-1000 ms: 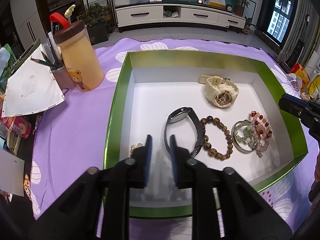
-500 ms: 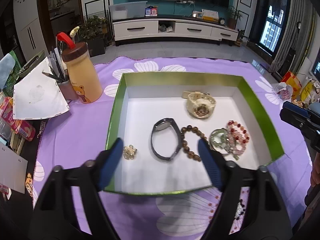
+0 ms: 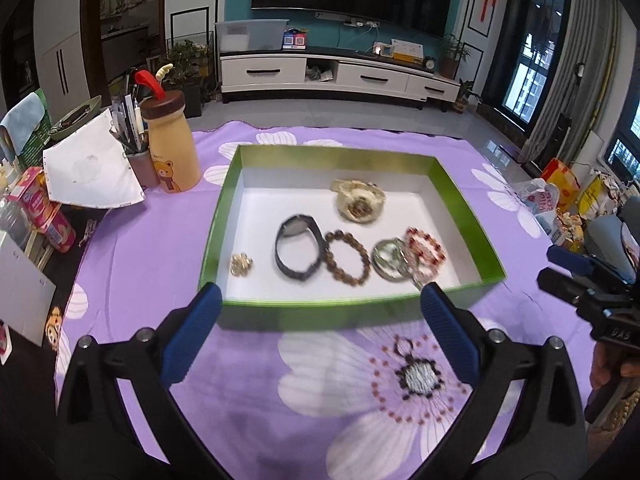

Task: Organize jewelry
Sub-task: 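Lift both open tools out of the green box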

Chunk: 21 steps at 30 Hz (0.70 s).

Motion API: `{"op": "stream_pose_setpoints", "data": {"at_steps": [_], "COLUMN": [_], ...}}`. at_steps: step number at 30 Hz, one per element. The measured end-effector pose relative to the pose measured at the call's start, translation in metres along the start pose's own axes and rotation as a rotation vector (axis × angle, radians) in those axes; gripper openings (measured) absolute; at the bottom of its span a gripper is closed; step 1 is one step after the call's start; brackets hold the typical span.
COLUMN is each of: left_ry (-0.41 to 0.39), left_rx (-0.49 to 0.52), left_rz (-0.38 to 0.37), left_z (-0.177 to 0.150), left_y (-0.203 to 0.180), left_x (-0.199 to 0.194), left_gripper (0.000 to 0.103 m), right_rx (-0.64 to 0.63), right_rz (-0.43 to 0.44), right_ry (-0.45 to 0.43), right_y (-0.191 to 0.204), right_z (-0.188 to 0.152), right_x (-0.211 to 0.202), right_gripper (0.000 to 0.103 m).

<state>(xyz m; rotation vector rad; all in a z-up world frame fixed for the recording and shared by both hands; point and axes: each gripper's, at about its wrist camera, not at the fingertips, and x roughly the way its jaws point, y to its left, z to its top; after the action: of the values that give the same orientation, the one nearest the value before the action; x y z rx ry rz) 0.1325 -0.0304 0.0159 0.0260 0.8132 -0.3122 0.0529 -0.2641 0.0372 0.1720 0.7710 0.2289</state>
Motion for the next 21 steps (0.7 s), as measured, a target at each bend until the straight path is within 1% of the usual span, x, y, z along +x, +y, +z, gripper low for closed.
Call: {"op": "stream_pose_setpoints", "data": {"at_steps": [6,10,13,15,19,21], "left_ry": [0.038,0.065,0.089,0.111,0.123,0.124], "left_rx": [0.043,0.026,0.000,-0.012,-0.018,-0.017], "left_rz": [0.015,-0.001,-0.019,-0.024,-0.018,-0.013], "left_z": [-0.034,-0.063,-0.080,-0.087,-0.093,-0.094], "left_y": [-0.019,-0.025,-0.026,-0.025,-0.020,-0.018], "left_x": [-0.001,0.005,0.011,0.016,0.019,0.020], "left_gripper": [0.101,0.101,0.101,0.101,0.101,0.101], "right_rx": [0.024,0.019,-0.012,-0.025,-0.023,-0.026], "right_rz": [0.009,0.017,-0.005,0.002,0.016,0.016], "right_ry": [0.064,0.116,0.127,0.133,0.135,0.132], "right_y": [-0.001,0.004,0.013,0.017,0.022,0.024], "right_z": [-0.032,-0.055,-0.069,-0.074,-0.072,-0.070], "right_x": [0.003,0.015,0.024,0.030,0.042,0.048], "right_gripper": [0.076,0.079,0.079,0.079,0.078,0.076]}}
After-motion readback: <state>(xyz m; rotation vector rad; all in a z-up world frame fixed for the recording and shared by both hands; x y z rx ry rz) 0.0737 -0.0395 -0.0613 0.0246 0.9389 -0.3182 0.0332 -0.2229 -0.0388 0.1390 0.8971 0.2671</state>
